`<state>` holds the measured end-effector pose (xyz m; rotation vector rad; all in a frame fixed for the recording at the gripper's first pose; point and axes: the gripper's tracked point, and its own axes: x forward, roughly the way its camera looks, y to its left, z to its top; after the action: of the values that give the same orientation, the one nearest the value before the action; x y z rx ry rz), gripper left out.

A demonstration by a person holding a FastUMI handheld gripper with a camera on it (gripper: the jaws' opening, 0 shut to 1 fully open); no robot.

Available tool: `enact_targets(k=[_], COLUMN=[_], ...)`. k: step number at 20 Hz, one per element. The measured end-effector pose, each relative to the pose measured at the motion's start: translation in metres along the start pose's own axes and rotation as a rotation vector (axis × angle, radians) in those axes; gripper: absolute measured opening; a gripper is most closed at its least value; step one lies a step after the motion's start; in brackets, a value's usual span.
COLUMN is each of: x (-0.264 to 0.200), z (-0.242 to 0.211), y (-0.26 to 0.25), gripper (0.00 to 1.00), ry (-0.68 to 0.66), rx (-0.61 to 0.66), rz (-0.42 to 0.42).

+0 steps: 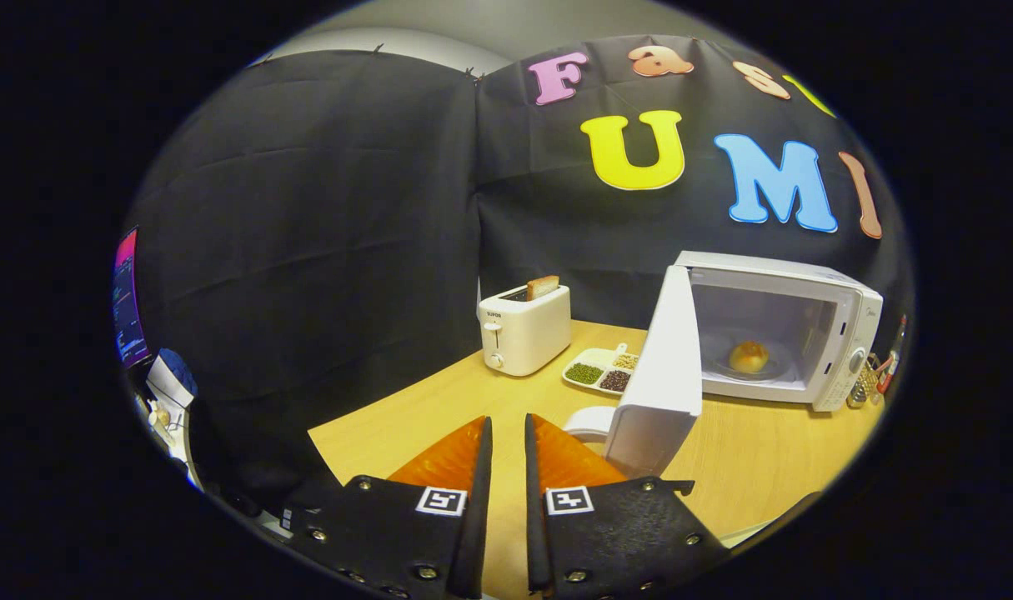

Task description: Open the microwave, put the food inside, and close the microwave door.

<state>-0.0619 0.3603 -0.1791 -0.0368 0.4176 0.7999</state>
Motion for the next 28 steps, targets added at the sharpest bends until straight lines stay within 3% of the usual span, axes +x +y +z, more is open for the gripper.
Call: enact_targets(k=[1,2,9,28], x=[-0.014,-0.005,-0.017,-0.020], z=[0.000,-0.005,-0.010,-0.003], y=[-0.016,-0.020,-0.063,-0.251], gripper=[0.21,0.01,0.01,0.01], ry=[-0.006,0.011,0.028,0.035], rx=[-0.019,-0.016,0.028,0.135], rz=[-0.056,-0.067,-0.110,-0.385])
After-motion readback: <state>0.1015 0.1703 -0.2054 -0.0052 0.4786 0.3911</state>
